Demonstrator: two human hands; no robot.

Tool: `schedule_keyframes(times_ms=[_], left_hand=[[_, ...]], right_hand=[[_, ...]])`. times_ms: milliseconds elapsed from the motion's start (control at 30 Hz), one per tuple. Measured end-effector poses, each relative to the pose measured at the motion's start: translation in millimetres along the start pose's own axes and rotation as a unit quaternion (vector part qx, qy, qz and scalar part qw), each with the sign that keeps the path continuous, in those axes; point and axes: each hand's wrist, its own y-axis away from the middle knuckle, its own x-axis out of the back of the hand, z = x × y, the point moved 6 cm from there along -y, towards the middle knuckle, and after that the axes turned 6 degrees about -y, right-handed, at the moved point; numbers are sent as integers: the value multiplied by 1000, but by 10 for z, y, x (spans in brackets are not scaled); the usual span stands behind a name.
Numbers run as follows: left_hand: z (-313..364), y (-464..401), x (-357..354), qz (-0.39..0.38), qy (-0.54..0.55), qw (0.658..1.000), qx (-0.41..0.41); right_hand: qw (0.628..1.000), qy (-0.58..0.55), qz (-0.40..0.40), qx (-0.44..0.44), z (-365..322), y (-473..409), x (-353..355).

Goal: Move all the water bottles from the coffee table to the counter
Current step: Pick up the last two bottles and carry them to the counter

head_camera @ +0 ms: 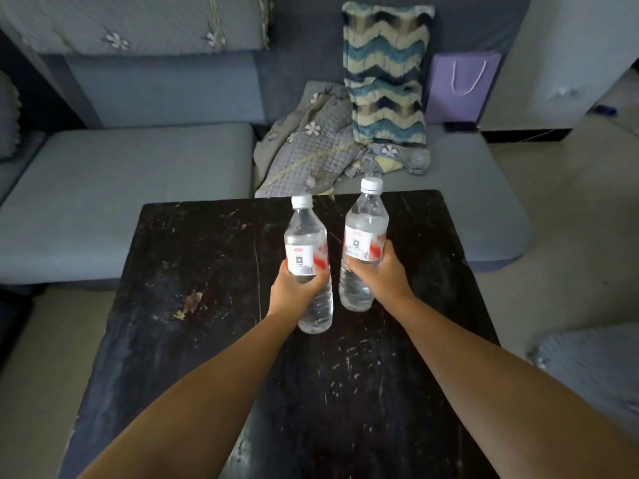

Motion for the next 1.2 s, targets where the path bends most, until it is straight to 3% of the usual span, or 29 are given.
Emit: schedule_keyframes(times_ms=[167, 400, 633, 833, 1000, 1200], left_hand=[[-244, 472, 81, -50, -29, 998, 3], [-117, 1275, 146, -155, -72, 983, -62], [-121, 2162, -291, -299, -137, 936, -123], [-111, 3063, -1128, -413, -177, 876, -173], [-196, 4058, -1918, -496, -239, 809, -206], [-607, 5794, -2545, -614, -270, 693, -265]], right_hand=[[998, 17, 32, -57, 313, 705, 234], [989, 45, 119, -81, 501, 1924, 689], [967, 27, 222, -119, 788, 3229, 1145], [925, -28, 339, -172, 1210, 4512, 1733], [846, -84, 476, -225, 1720, 5891, 2126], [758, -122, 574, -285, 2479, 7634, 2222]])
